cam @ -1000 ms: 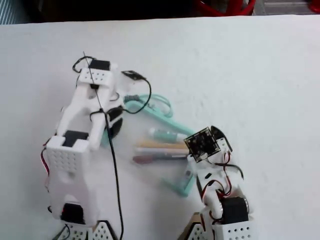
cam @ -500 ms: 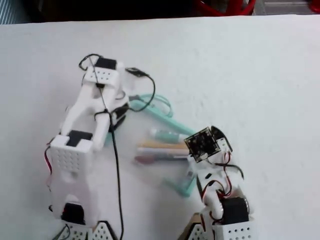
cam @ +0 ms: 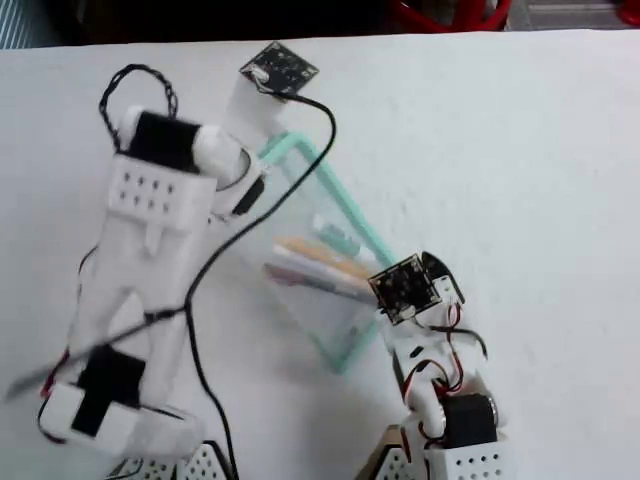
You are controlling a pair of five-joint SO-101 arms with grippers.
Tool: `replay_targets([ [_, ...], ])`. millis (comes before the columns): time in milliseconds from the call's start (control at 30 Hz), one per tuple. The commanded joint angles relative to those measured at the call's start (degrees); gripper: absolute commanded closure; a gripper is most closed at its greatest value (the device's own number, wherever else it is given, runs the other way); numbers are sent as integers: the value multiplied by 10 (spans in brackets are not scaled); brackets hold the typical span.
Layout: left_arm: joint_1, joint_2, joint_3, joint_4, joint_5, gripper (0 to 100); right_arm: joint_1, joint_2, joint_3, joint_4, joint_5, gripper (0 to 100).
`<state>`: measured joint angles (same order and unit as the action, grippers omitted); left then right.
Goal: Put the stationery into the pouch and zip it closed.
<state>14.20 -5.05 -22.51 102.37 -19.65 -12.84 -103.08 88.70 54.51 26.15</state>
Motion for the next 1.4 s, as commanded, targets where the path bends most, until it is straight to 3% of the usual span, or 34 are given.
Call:
replay_targets([
  [0, 37, -65, -80, -4, 4, 978, 4, -1, -3, -13, 6, 840],
  [233, 105, -66, -226, -1, 40, 978, 5, -1, -3, -13, 6, 840],
  [500, 145, -71, -172, -1, 57, 978, 26, -2, -5, -23, 6, 840],
  [600, 82, -66, -127, -4, 55, 976, 26, -2, -5, -23, 6, 840],
  [733, -52, -65, -31, -41, 64, 976, 26, -2, -4, -23, 6, 840],
  [833, -142, -65, 98, -146, 152, 961, 23, -2, -4, -24, 6, 840],
  [1033, -192, -65, 328, -387, 374, 699, 22, -1, -3, -22, 5, 840],
  [1367, -225, -63, 579, -939, 383, 842, 21, -1, 5, -24, 4, 840],
])
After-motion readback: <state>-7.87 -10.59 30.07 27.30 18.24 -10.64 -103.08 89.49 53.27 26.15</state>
